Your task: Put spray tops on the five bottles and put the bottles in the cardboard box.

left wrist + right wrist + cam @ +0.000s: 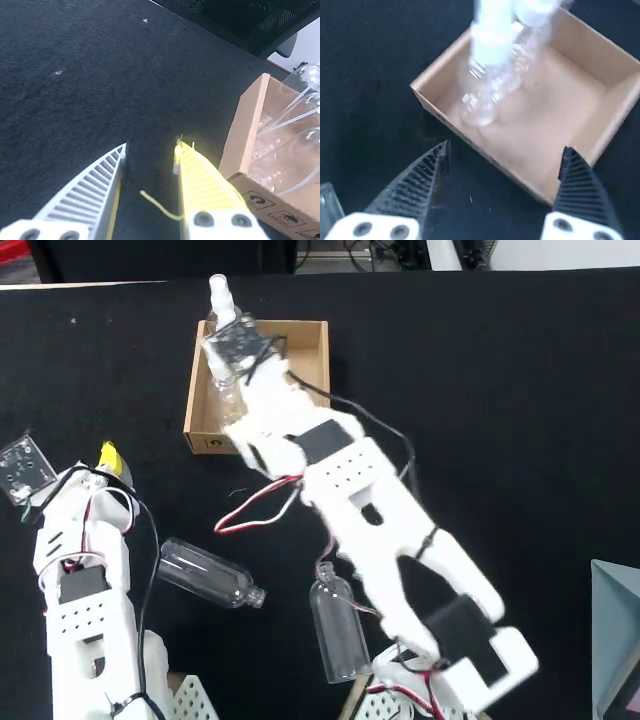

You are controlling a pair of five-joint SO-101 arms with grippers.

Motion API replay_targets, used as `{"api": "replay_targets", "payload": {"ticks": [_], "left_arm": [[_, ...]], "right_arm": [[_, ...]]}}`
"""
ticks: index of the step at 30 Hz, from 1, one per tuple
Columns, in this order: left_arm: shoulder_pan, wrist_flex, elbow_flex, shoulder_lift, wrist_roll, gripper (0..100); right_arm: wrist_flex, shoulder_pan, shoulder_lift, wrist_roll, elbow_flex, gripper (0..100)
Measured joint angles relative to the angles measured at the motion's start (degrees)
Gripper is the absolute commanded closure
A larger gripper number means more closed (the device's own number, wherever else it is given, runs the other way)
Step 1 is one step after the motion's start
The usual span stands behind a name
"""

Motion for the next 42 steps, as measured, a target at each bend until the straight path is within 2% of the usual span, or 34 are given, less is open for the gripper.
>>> {"api": "replay_targets", "payload": {"ticks": [14,28,32,42], "left_arm": [[-0.1,-0.1,0.5,0.0,0.0,86],[-0.1,-0.1,0.5,0.0,0.0,86],[-0.1,-0.1,0.5,0.0,0.0,86],[-0.1,-0.1,0.5,0.0,0.0,86]], "right_arm": [[28.9,0.7,-7.8,0.1,0.0,70.6],[45.5,0.7,-7.8,0.1,0.0,70.5],[49.2,0.7,-7.8,-4.0,0.0,70.5],[51.7,-0.3,-7.8,-21.6,0.0,70.8]]}}
